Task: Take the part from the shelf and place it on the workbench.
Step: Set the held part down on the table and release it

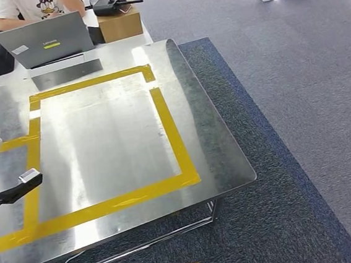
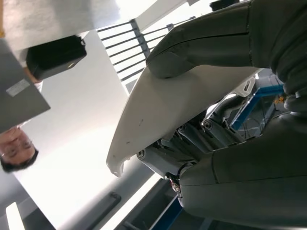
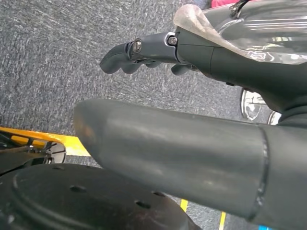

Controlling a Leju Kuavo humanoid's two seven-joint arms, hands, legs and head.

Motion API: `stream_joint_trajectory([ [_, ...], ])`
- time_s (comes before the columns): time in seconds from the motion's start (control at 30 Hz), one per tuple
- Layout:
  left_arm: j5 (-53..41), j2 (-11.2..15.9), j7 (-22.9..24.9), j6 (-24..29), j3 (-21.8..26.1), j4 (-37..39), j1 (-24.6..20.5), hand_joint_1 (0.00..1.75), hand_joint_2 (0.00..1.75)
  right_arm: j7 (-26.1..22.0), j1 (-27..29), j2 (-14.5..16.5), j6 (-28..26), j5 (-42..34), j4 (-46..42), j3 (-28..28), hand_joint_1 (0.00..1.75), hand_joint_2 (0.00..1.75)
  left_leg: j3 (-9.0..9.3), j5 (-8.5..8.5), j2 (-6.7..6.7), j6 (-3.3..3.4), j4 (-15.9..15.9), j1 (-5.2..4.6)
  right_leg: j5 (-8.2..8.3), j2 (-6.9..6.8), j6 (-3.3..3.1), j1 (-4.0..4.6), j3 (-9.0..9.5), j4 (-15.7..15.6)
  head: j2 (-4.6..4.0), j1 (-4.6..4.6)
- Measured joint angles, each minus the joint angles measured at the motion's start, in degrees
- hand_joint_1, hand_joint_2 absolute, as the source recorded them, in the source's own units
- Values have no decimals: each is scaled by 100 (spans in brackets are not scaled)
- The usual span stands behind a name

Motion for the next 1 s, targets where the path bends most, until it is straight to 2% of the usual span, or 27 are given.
stream_joint_trajectory([
  [0.17, -61, 80, 80, -130, -206, 232, -97, 175, 175, -43, -28, 107, 42, -10, 240, 8, 0, 0, -1, -1, 0, 1, 0, -1, -1, 0, 0, 0, 0, -1, 0, 1],
  [0.33, -108, 67, 66, -29, -390, 428, -134, 175, 175, -80, -46, 150, 54, -10, 355, 21, 0, 0, -1, -3, 0, 5, 1, -1, -1, 0, 1, -1, 1, -3, 0, 1],
  [0.83, 149, -160, -183, 376, -669, 965, -183, 175, 175, -186, -139, 283, 202, 50, 685, 81, 0, 0, -1, -4, 1, 5, 2, -1, -1, 0, 1, -1, 2, -4, 0, 1],
  [0.9, 149, -194, -196, 405, -697, 1001, -182, 87, 87, -195, -150, 306, 213, 50, 731, 87, 0, 0, -1, -4, 1, 5, 2, -1, -1, -1, 1, -1, 3, -4, 0, 1],
  [0.97, 157, -226, -223, 449, -723, 1030, -182, 0, 87, -217, -154, 326, 240, 48, 784, 89, 0, 0, -1, -4, 1, 5, 2, -1, -1, -1, 1, -1, 3, -4, 0, 1],
  [1.0, 162, -241, -243, 481, -733, 1042, -182, 0, 131, -233, -155, 337, 257, 43, 814, 89, 0, 0, -1, -4, 1, 5, 2, -1, -1, -1, 1, -1, 3, -4, 0, 1],
])
